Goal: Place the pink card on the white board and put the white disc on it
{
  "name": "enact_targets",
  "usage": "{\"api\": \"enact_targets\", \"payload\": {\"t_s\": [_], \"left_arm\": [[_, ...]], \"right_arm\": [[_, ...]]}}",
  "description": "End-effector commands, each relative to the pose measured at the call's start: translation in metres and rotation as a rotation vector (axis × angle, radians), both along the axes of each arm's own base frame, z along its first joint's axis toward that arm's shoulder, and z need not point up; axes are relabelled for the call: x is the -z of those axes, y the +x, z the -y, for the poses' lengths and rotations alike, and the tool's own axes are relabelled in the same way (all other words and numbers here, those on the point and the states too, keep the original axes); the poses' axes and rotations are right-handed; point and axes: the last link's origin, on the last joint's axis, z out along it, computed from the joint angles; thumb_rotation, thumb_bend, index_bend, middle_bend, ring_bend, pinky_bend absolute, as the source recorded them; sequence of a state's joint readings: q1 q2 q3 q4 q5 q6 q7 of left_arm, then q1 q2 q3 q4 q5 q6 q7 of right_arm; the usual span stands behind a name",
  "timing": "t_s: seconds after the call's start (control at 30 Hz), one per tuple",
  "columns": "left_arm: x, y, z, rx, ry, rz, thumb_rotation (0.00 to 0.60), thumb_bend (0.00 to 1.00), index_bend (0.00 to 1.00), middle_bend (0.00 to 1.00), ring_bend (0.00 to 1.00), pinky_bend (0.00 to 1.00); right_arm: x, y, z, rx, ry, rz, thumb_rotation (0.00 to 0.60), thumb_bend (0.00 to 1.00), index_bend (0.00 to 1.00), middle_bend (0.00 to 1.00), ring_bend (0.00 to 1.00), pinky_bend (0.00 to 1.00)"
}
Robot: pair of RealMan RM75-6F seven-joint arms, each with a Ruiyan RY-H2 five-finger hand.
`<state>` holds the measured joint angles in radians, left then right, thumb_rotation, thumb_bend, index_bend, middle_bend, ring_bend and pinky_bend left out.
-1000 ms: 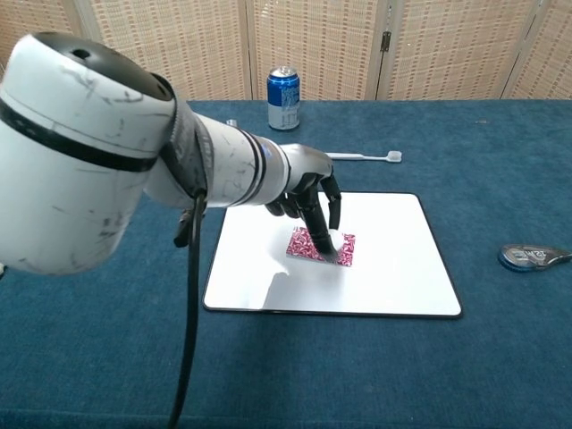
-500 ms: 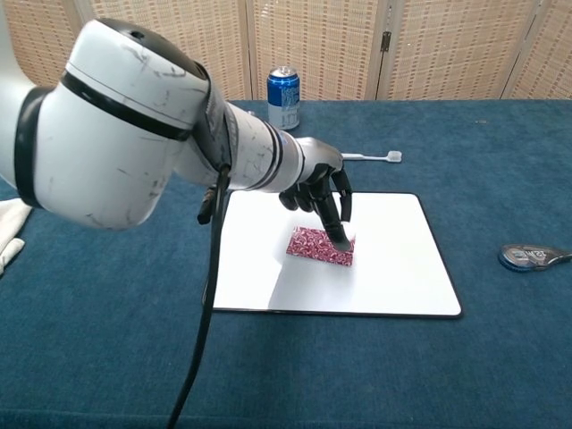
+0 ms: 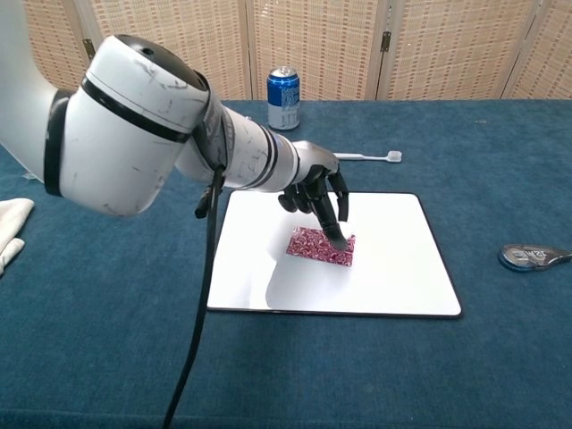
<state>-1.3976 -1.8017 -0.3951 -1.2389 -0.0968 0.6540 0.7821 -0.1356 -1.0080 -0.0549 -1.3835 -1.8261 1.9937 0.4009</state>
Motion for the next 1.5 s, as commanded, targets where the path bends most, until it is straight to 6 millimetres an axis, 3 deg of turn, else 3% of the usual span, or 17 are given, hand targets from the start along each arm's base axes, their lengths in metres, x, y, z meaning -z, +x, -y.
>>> {"api": "enact_targets", "payload": {"t_s": [0.03, 0.43, 1.17, 1.5], "left_arm": [[0.004, 0.000, -0.001, 0.002, -0.015, 0.018, 0.600, 0.26, 0.61, 1.00, 1.00, 1.00], [0.014, -0.006, -0.005, 0.006, -0.029, 0.027, 0.600, 0.26, 0.61, 1.00, 1.00, 1.00], [0.008, -0.024, -0.020, -0.017, -0.031, 0.023, 0.600, 0.26, 0.60, 1.00, 1.00, 1.00], [0.002, -0.031, -0.017, -0.018, -0.071, 0.007, 0.600, 0.26, 0.44, 1.00, 1.00, 1.00]], "right_arm": [[0.000, 0.000, -0.001, -0.001, 0.002, 0.001, 0.600, 0.32, 0.00, 0.00, 0.00, 0.00], [-0.004, -0.001, -0.004, -0.008, -0.006, 0.010, 0.600, 0.32, 0.00, 0.00, 0.00, 0.00], [-0.001, 0.000, 0.000, 0.001, 0.001, -0.002, 0.600, 0.32, 0.00, 0.00, 0.00, 0.00], [0.000, 0.000, -0.001, -0.005, 0.001, -0.004, 0.600, 0.32, 0.00, 0.00, 0.00, 0.00]]}}
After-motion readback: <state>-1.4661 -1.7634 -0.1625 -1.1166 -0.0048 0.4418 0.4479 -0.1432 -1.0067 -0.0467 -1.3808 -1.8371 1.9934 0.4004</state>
